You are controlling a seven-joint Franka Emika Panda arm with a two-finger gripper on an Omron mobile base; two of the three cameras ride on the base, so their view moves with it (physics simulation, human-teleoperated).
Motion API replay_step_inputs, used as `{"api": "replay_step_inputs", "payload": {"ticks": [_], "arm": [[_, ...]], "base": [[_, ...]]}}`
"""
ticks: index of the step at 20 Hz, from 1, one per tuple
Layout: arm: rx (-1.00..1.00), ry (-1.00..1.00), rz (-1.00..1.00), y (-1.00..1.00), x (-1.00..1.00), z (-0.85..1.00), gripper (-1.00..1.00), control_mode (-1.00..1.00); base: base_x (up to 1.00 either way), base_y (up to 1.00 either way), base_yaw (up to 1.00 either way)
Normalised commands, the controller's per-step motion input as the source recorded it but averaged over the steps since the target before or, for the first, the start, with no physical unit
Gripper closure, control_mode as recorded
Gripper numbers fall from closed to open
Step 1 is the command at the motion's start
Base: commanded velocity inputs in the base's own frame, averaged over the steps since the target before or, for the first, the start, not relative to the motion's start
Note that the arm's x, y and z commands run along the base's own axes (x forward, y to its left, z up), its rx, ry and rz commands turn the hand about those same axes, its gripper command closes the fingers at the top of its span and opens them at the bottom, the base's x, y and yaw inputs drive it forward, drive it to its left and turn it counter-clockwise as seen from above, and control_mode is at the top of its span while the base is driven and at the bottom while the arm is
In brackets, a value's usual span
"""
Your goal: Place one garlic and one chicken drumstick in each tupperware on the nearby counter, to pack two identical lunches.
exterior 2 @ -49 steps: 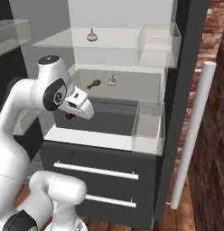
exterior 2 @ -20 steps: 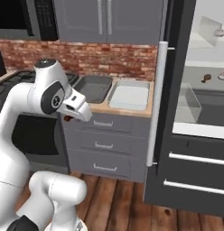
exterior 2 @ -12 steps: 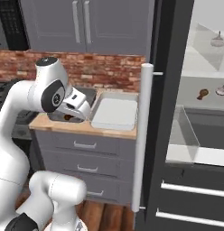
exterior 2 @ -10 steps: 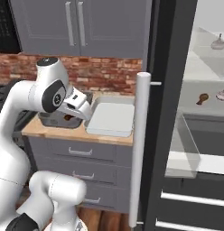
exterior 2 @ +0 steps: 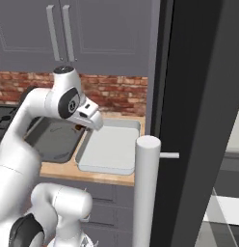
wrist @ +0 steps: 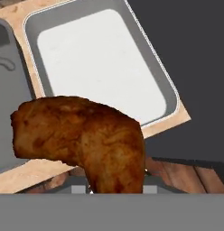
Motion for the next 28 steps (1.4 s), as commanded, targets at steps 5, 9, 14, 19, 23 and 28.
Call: {"api": "replay_step_inputs", "payload": {"ticks": [5,9,14,19,23,28], "arm": [[0.09,0.23,-0.01,-0.14,0.37,-1.0,1.0,-1.0],[0.01,-0.01,0.0,-0.25,0.6,-0.95,1.0,-1.0],[0.0,-0.04,0.0,-0.24,1.0,-0.77,1.0,-1.0],[0.0,0.0,0.0,-0.09,1.0,-0.91,1.0,-1.0],[0.0,0.0,-0.02,-0.04,0.88,-0.56,-1.0,-1.0],[-0.02,-0.08,0.0,0.03,-0.15,0.31,-1.0,-1.0]], "base": [[0.0,0.0,0.0],[0.0,0.0,0.0],[0.0,0.0,0.0],[0.0,0.0,0.0],[0.0,0.0,0.0],[0.0,0.0,0.0]]}}
